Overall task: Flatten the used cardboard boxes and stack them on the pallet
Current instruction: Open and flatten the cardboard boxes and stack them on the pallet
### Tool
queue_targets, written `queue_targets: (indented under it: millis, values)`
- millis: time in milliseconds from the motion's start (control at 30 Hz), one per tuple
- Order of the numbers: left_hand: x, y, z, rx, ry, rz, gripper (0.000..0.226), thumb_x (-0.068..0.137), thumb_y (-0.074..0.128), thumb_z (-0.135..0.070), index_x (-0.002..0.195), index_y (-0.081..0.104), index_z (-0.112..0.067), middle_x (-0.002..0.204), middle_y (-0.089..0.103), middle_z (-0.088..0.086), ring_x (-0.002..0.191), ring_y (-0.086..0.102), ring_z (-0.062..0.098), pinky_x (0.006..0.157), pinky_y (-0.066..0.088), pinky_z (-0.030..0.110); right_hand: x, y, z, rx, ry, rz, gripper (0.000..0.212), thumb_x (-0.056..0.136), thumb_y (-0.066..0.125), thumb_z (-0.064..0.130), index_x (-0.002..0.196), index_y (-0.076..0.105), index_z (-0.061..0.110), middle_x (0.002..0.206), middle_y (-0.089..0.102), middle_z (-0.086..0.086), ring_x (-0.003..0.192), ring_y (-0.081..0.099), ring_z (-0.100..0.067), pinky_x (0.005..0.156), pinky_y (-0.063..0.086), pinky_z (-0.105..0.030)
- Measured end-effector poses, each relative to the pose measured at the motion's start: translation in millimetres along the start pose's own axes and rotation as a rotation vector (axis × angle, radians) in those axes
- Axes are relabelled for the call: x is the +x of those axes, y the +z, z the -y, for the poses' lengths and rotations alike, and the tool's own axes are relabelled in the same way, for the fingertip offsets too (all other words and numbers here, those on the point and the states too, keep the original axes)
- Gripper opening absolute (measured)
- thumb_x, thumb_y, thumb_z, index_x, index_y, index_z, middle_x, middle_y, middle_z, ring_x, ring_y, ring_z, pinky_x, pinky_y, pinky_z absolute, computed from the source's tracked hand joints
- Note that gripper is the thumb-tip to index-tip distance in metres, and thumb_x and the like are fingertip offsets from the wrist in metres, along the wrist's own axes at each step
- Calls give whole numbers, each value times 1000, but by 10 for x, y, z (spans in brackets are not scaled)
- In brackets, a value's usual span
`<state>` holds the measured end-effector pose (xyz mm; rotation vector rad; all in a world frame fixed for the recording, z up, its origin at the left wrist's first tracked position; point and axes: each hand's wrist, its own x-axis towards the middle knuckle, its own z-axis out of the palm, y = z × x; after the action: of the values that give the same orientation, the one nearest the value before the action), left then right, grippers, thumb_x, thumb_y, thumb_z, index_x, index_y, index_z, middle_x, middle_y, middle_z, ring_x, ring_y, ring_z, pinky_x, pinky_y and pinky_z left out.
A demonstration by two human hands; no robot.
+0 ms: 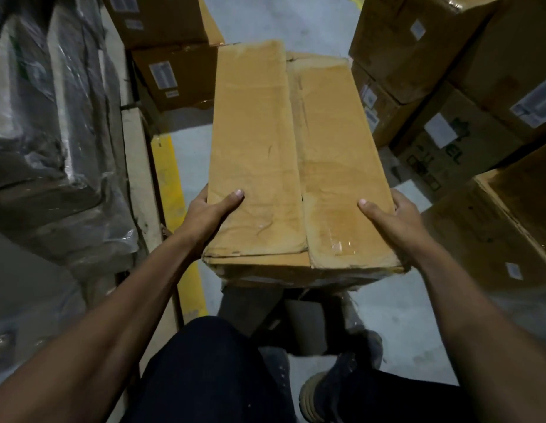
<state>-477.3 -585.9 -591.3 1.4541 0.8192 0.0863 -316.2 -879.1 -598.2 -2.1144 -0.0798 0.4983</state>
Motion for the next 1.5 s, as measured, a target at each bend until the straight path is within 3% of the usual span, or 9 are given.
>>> queue_targets:
  millis: [400, 600, 733, 833, 933, 1133, 1267, 1400, 1500]
  values:
    - [113, 63, 5, -38, 0, 42, 62, 93, 70, -28, 147, 41, -20, 130, 63, -2, 105, 63, 5, 75, 50, 16, 39, 61, -198, 34, 20, 25, 81, 78, 73, 65, 145, 46, 31, 132, 60, -1, 112, 63, -26, 94, 54, -49]
    - [6, 83, -352, -13, 49, 72, 55, 94, 67, -17, 143, 42, -19, 118, 66, 0, 92, 69, 7, 68, 56, 16, -19, -42, -134, 292, 16, 55, 55, 85, 73, 40, 135, 57, 25, 111, 70, -1, 81, 74, -11, 60, 57, -22]
    - [-138, 70, -970, 105, 148, 101, 58, 94, 63, -9, 141, 37, -31, 110, 60, 2, 84, 64, 11, 68, 58, 21, 23, 21, -132, 455, 47, 111, 78, 64, 83, 60, 130, 62, 24, 110, 75, -7, 90, 75, -23, 68, 61, -31]
    - [-200, 146, -1193, 198, 197, 83, 70, 91, 67, -21, 146, 27, -40, 123, 55, 5, 97, 64, 21, 72, 61, 32, 41, 298, -289, 620, 179, 221, 56, 83, 68, 48, 131, 59, 21, 117, 73, -9, 98, 73, -26, 71, 61, -34]
    - [-21, 316, -1016, 704, 261, -2, 92, 85, 62, -47, 156, 5, -41, 165, 15, -1, 149, 21, 31, 117, 26, 58, 65, 761, -483, 463, 345, 259, 47, 96, 56, 47, 135, 56, 21, 123, 69, -7, 107, 68, -27, 84, 57, -43]
    - [155, 1002, 217, 1348, 363, 262, 85, 94, 20, -74, 155, -20, -30, 162, -27, 4, 150, -25, 24, 122, -9, 52, 28, 1324, -403, 482, 565, 334, 68, 97, 20, 73, 141, 50, 30, 133, 57, 1, 119, 54, -23, 83, 47, -39]
    - [290, 1120, 336, 1398, 505, 339, 70, 101, 17, -60, 157, -11, -30, 165, -19, 3, 151, -21, 23, 121, -14, 47, -15, 1202, -241, 627, 539, 225, 69, 96, 22, 75, 125, 61, 27, 111, 67, -1, 97, 61, -17, 72, 48, -32]
    - [453, 894, 204, 1232, 557, 302, 64, 105, 34, -44, 159, 11, -20, 168, 3, 5, 154, -1, 23, 122, -2, 42, -26, 1121, -63, 514, 361, 224, 60, 92, 50, 68, 140, 48, 31, 128, 59, 6, 110, 58, -16, 75, 44, -31]
    - [382, 695, 147, 931, 508, 301, 59, 102, 48, -18, 156, 25, -10, 165, 18, 8, 153, 10, 22, 125, 6, 39, -62, 1324, 110, 311, 278, 180, 85, 77, 67, 64, 149, 38, 28, 143, 52, 4, 125, 54, -21, 100, 48, -41]
